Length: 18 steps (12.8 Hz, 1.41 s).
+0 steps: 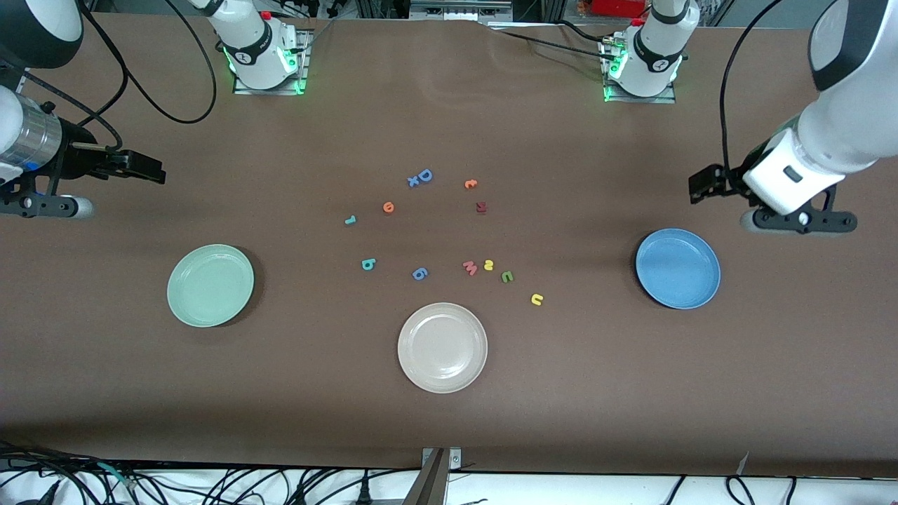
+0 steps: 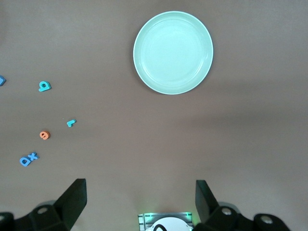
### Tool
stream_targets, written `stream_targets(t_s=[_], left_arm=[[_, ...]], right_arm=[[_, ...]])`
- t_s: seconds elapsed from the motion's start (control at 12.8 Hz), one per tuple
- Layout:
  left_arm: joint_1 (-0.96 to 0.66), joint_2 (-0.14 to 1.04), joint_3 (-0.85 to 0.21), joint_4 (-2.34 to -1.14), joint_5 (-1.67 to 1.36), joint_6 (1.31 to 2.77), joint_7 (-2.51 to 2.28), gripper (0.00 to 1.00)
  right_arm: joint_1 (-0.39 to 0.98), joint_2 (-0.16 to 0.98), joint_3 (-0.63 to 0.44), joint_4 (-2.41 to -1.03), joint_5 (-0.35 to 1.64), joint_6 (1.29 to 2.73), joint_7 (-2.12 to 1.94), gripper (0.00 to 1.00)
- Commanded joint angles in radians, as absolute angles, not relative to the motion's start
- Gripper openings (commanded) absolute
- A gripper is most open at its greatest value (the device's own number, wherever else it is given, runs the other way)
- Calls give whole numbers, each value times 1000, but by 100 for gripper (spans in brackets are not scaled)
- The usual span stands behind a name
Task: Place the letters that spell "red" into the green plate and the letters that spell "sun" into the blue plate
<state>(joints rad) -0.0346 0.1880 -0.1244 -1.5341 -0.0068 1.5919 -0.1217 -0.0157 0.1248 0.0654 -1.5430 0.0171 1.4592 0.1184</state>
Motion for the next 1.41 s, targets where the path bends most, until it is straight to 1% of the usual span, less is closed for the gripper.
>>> stream_targets(t_s=[0.0,0.08,0.23,0.47,0.7,0.86,0.94,1.02,1.1,1.33], left_arm=[[-87,326,-143,-1486,-35,1672,-115,100],[-97,356,-143,-1488,-38,1721,-114,100],[-112,444,-156,-1488,-52,1765,-112,100],[-173,538,-156,-1502,-87,1925,-115,100],[-230,630,-155,-1516,-86,2099,-120,100],[-267,692,-153,-1531,-74,2193,-179,100],[-299,702,-149,-1535,-60,2230,-208,100],[-319,733,-143,-1532,-22,2258,-231,100],[-321,762,-143,-1535,23,2317,-254,100],[-324,796,-143,-1525,92,2351,-293,100]], right_arm=[[-23,130,74,-1557,38,1489,118,100],[-21,130,75,-1574,40,1514,124,100],[-18,130,80,-1600,60,1545,130,100],[-14,130,83,-1643,63,1601,185,100],[31,130,83,-1725,63,1693,253,99],[78,132,84,-1799,63,1790,352,99],[110,132,83,-1837,63,1845,398,99],[132,133,83,-1877,63,1899,440,99],[159,136,83,-1911,61,1954,478,99],[234,173,83,-1997,60,2136,601,99]])
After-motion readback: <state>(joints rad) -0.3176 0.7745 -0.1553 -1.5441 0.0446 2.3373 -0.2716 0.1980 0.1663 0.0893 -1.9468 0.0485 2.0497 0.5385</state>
